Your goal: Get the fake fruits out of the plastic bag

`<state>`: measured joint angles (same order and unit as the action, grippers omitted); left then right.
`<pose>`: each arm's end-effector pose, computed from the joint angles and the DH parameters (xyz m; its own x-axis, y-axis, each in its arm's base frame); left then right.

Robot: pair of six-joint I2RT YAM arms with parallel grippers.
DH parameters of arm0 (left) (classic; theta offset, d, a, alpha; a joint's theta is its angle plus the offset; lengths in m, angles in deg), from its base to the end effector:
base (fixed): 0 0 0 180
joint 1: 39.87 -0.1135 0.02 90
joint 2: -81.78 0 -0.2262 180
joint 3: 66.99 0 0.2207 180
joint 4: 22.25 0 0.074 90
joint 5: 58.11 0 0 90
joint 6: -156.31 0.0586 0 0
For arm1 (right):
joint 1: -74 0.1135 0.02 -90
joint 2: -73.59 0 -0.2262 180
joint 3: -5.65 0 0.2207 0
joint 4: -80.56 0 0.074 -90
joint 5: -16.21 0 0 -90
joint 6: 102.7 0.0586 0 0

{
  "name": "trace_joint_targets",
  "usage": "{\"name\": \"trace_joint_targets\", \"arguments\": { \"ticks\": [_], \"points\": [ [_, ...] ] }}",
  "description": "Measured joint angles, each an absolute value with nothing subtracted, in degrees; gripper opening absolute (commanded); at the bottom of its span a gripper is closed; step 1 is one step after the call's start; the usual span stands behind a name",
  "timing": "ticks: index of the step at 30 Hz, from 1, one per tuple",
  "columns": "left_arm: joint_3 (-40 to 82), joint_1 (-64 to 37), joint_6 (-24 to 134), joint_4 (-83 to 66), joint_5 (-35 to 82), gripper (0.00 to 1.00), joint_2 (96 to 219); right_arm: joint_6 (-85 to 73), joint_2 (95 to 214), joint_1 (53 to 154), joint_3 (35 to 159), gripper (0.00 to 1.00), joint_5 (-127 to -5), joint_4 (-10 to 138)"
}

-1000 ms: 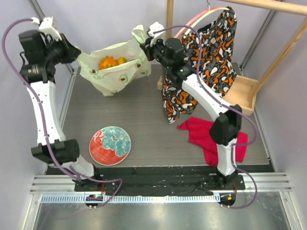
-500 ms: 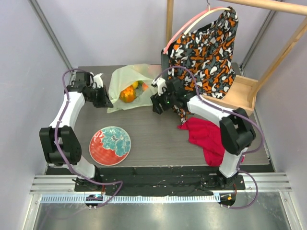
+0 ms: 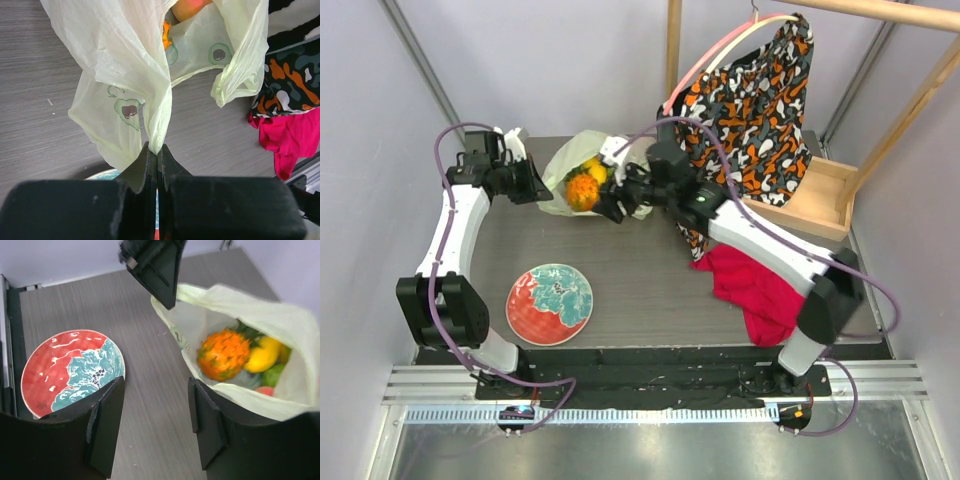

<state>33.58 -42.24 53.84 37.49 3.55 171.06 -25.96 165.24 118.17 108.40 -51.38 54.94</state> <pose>0.3178 -0.0147 0.2889 -0.7902 -0.2229 -0.5709 0.1102 0.8647 -0.4901 0.2478 0.2719 0.3500 0.0334 -0.2632 -0.9642 -0.9259 0.3551 -0.1290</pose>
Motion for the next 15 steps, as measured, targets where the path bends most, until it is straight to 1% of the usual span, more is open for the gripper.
{"name": "trace_joint_targets", "arguments": {
  "ticks": [2,3,6,8,9,10,11,15],
  "points": [
    [33.3,-42.2,53.2,37.4,3.6,0.01,171.1,-23.9,171.9,119.0,112.3,0.63,-53.3,55.0],
    [33.3,-42.2,53.2,37.5,3.6,0.02,171.1,-22.7,175.8,119.1,114.9,0.68,-54.8,54.9],
    [33.2,-42.2,53.7,37.7,3.4,0.03,171.1,-19.1,186.8,118.7,121.9,0.76,-60.0,55.1],
    [33.1,-42.2,54.4,38.1,3.3,0.04,171.0,-17.6,192.3,118.3,125.6,0.8,-62.7,54.2],
    [32.6,-42.2,54.8,38.1,3.2,0.05,170.8,-16.7,195.1,118.1,127.9,0.86,-63.9,53.8],
    [31.9,-42.2,54.9,38.1,3.1,0.05,170.6,-16.1,197.3,117.8,129.5,0.97,-64.7,53.7],
    [30.4,-42.2,55.0,38.1,2.9,0.05,170.0,-14.9,199.1,117.4,130.5,1.0,-65.1,54.1],
    [27.3,-42.2,55.3,38.4,1.8,0.05,169.0,-9.5,201.9,115.7,130.6,1.0,-65.3,56.3]
  ]
}}
